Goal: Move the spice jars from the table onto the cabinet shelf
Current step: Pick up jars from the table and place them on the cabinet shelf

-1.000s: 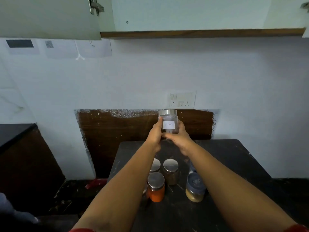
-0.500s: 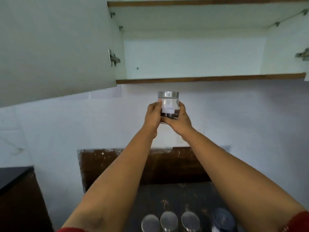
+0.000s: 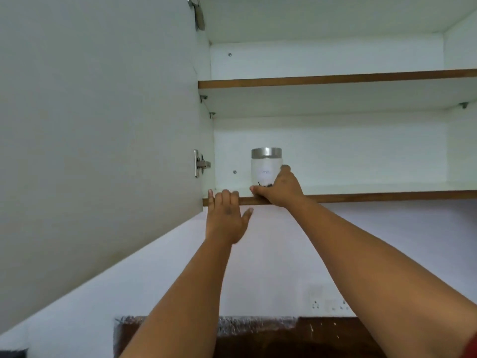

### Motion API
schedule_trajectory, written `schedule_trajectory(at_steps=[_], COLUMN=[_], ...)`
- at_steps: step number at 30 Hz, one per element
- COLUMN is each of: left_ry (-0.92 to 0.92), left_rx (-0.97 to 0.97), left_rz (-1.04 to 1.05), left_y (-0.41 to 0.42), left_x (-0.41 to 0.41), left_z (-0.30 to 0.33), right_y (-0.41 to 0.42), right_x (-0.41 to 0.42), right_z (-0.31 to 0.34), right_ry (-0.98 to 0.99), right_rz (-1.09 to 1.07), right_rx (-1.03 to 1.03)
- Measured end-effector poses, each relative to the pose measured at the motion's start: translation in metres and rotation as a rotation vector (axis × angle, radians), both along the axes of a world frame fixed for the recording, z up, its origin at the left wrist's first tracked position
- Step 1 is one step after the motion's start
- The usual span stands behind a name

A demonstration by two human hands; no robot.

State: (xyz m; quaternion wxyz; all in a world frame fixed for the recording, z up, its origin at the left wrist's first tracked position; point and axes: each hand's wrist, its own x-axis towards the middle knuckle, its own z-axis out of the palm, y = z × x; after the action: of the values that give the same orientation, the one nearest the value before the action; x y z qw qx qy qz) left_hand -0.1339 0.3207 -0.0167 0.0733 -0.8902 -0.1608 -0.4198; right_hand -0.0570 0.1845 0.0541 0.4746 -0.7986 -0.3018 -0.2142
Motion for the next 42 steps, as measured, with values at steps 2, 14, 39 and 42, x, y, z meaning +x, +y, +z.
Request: schedule_trajectory(at_steps=[2,14,39,42], left_ry=[-0.086,-0.141,-0.119,-0.108], left_rx=[0.061,0.128,0.129,0.116], left_rz=[-0.014,0.006,0.051,0.049], left_y=[0.005,0.019,0.014,0.015], left_x=[0.009,0.020,0.017,0.017], left_z=[-0.005,-0.007,-0.004,-0.008], right_y=[0.020,0.102,0.102,0.103], right_x=[0.012,0.041,0.035,0.035], right_z=[0.014,0.030,0.028,0.025], right_ry=[0.080,0.170,0.215,0.219], right_rz=[-0.018,0.163,0.204,0.191], right_rx=[-0.151,-0.313,-0.340,-0.344])
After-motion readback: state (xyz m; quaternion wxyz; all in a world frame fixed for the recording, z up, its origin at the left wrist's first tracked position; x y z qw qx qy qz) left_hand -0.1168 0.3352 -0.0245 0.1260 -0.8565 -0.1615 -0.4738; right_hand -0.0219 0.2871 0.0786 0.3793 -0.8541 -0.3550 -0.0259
